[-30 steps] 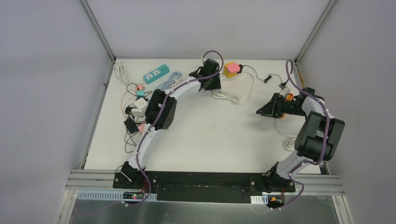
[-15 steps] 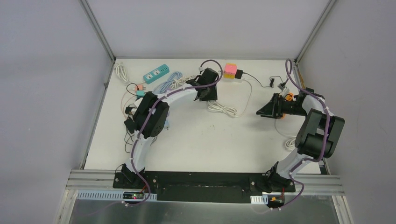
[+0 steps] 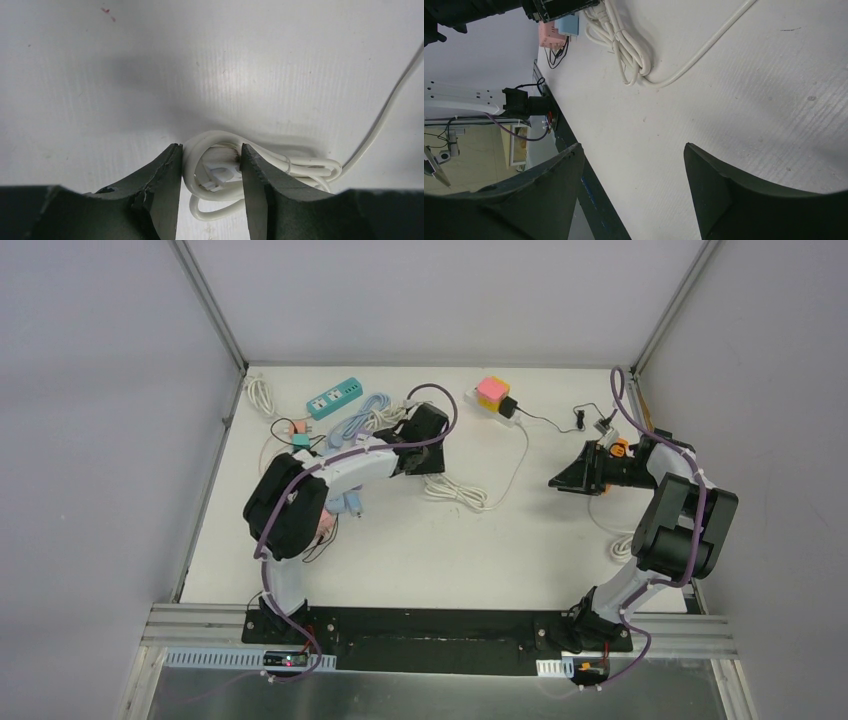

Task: Pull the plug off the socket
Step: Move the socket to the center of the board.

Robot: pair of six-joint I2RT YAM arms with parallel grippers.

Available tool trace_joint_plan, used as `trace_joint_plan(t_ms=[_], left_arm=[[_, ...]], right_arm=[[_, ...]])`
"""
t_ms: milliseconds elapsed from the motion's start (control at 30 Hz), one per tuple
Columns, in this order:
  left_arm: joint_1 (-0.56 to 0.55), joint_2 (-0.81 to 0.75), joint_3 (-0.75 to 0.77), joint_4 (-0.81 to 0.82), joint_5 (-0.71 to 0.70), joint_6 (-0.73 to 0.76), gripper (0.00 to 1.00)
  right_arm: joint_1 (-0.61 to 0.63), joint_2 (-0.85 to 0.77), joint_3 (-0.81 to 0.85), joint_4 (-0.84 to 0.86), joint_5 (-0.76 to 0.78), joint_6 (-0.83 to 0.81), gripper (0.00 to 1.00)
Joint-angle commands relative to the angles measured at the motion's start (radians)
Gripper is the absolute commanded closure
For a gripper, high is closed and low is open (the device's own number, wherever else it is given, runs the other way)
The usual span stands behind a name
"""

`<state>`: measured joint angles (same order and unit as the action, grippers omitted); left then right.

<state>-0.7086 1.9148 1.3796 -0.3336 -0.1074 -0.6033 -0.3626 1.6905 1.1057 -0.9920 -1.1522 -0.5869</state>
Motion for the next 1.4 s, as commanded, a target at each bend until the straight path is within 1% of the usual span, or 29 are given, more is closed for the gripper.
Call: trace_joint_plan(t_ms=[0,400,700,800,967,1100,1167,1267,1367], left_arm=[[-0.012,-0.128,-0.072,0.036,-0.059,-0.008,0.81],[-0.012,-0.328,-0.275,0.028,-0.107,-0.013,0.82],[-0.014,-0.464,-0.439,0.002,-0.118,-0.061,0.82],[-0.014,-0.502,-0.473,-0.003,-0.120,-0.072,0.82],[-0.014,-0.559,-0.484,-0.002,-0.101,-0.074,0.80],[-0.014,-0.591,-0.472,0.036,-0.036,-0.042,0.77],[-0.013,-0.611,-0.470,0.065,-0.006,-0.015,0.77],[-0.014,-0.659,-0.458,0.081,-0.022,0.035,0.76],[-0.014,-0.743,-0.451,0.091,-0.064,0.091,0.74]], right_arm=[[-0.006,-0.023,0.031,-0.006,-0.027,-0.043,0.24],[-0.001,-0.040,0.025,-0.008,-0.027,-0.054,0.25],[0.007,-0.047,0.021,-0.008,-0.023,-0.055,0.25],[0.010,-0.049,0.021,-0.008,-0.021,-0.054,0.25],[0.015,-0.058,0.021,-0.011,-0.020,-0.056,0.25],[0.017,-0.069,0.037,-0.019,-0.010,-0.064,0.25],[0.021,-0.070,0.065,-0.053,0.005,-0.088,0.24],[0.025,-0.064,0.137,-0.116,0.035,-0.138,0.24],[0.028,-0.052,0.217,-0.186,0.066,-0.186,0.24]])
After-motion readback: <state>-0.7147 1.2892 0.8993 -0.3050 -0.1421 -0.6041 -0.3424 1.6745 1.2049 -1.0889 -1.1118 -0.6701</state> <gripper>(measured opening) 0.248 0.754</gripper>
